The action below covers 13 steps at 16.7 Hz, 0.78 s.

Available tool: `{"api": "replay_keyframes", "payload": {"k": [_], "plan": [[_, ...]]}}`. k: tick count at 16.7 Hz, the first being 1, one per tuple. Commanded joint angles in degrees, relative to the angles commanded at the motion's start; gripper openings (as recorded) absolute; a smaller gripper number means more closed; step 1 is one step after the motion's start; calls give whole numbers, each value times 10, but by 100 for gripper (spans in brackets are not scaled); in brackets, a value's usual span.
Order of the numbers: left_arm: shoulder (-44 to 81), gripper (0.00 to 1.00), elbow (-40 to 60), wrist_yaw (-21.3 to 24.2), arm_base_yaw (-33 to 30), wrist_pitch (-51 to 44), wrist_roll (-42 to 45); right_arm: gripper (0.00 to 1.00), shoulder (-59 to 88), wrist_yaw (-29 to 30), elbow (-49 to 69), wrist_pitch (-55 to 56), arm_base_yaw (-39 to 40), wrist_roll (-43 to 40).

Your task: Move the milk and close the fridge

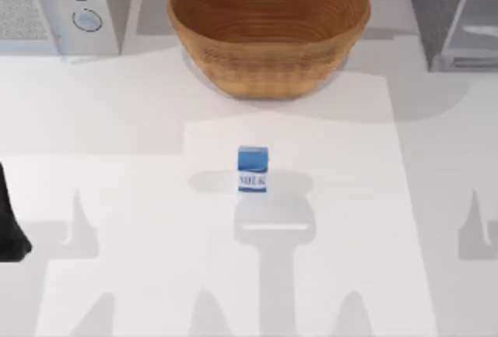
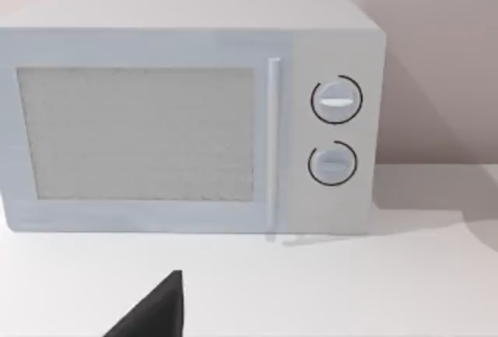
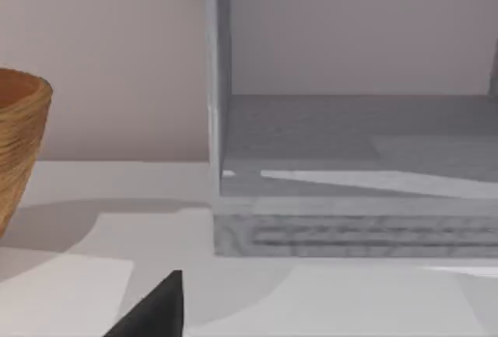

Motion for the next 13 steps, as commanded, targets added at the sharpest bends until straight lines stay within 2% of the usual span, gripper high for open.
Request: {"api": "replay_keyframes", "payload": {"k": [3,5,8,13], "plan": [[0,100,0,0,0,0,0,100,7,8,1,7,8,1],[0,100,0,0,0,0,0,100,34,39,3,36,39,3],[0,100,0,0,0,0,0,100,105,124,7,106,123,5],[0,100,0,0,0,0,0,100,257,313,12,251,310,8]]}}
